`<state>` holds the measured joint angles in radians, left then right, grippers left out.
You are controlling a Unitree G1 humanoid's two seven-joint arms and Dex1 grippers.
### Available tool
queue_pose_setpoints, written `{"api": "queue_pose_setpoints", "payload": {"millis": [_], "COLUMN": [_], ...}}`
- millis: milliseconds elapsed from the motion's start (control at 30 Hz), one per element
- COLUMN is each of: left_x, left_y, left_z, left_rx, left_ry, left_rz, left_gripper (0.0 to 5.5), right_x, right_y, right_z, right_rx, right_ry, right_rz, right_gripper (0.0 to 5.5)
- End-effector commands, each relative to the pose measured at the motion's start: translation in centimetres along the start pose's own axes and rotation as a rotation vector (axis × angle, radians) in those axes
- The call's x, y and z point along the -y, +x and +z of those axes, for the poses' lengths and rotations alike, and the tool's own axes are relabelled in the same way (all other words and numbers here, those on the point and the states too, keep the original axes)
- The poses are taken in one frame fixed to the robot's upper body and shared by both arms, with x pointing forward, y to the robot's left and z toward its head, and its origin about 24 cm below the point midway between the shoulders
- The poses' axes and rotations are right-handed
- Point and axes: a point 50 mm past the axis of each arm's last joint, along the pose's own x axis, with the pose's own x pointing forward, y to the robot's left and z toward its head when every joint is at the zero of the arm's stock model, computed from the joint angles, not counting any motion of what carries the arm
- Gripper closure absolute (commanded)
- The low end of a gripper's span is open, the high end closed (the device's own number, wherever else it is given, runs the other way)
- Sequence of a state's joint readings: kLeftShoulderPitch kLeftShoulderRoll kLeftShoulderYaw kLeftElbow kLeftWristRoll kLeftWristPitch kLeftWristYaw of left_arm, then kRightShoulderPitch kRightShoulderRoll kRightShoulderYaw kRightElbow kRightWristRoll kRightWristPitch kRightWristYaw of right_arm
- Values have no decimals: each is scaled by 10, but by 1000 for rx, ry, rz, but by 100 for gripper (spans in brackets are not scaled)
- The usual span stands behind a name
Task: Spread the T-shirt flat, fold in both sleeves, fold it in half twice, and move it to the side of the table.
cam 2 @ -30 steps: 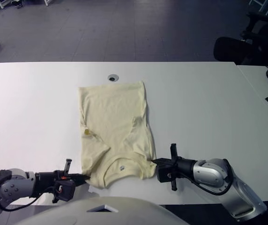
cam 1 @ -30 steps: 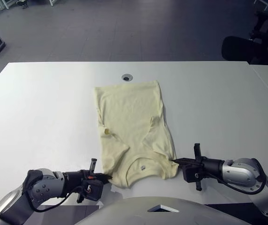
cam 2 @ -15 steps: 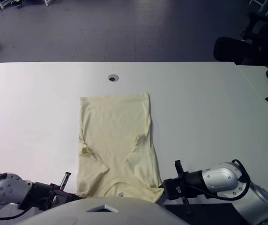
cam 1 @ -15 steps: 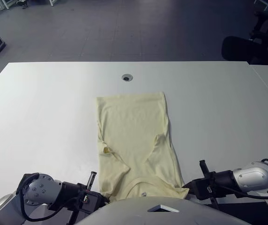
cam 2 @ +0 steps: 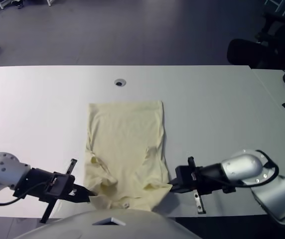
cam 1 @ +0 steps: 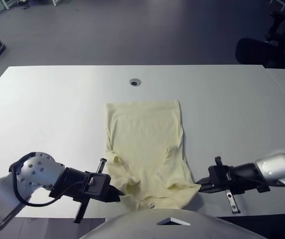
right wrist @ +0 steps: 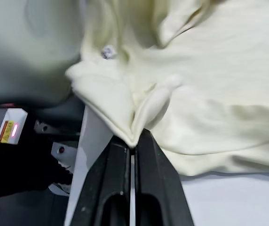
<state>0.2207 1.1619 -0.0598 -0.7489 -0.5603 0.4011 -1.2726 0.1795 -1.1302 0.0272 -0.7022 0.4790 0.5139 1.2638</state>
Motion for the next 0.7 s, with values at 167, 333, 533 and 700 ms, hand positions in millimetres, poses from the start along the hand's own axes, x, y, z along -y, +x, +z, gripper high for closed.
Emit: {"api": "queue_pose_setpoints", "payload": {"millis": [167, 333, 533, 700], "left_x": [-37, -67, -101, -131], "left_y": [-25, -36, -40, -57], "left_z": [-6, -5, -6, -10], "left_rx": [-20, 57, 100, 73], "left_ry": [-30, -67, -85, -82], "left_rz": [45, 93, 133, 207], "left_gripper": [550, 550, 550, 550], "right_x": [44, 87, 127, 154], "right_y": [-15, -17, -12, -13], "right_z": [18, 19, 29, 32], "right_rx": [80, 85, 95, 70], "right_ry": [4, 32, 8, -6], "right_rz": [-45, -111, -150, -180], "right_gripper": [548, 548, 548, 548]}}
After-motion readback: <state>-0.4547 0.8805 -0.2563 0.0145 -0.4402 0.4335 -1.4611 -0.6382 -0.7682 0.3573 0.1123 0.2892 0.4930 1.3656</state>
